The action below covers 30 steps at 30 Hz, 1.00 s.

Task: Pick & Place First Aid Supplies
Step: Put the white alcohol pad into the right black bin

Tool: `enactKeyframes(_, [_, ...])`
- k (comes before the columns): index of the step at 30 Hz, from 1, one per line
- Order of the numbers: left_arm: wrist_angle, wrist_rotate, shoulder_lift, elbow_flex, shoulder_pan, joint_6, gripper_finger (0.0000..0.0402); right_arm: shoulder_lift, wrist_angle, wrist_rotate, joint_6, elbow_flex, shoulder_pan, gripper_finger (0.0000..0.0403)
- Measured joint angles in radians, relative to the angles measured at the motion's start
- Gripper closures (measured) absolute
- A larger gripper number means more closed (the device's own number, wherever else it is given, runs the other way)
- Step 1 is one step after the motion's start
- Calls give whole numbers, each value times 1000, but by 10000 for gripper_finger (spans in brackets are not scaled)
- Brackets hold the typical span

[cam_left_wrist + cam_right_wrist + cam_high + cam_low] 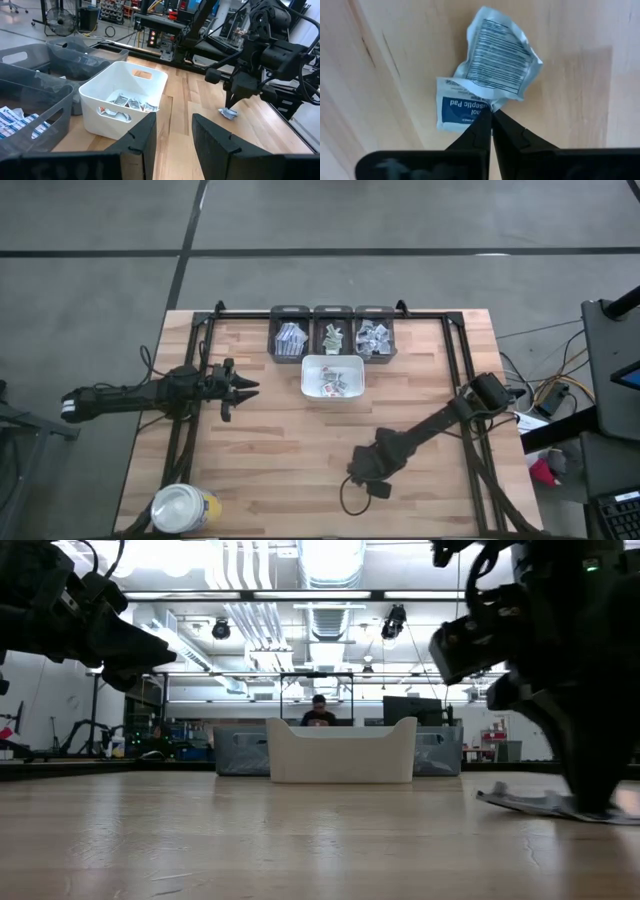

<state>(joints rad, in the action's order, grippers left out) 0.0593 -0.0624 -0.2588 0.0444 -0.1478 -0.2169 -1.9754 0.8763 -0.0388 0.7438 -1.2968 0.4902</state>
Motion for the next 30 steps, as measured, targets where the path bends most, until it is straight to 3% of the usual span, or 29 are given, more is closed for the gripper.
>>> enactKeyframes(10, [0,0,0,0,0,1,282,37,86,-101,15,1,-2,394])
enactKeyframes(19, [0,0,0,0,0,6,282,207,80,-130,13,-1,-13,394])
enactKeyframes(30, [1,0,0,0,0,7,282,446,37,453,-1,-2,-123,394])
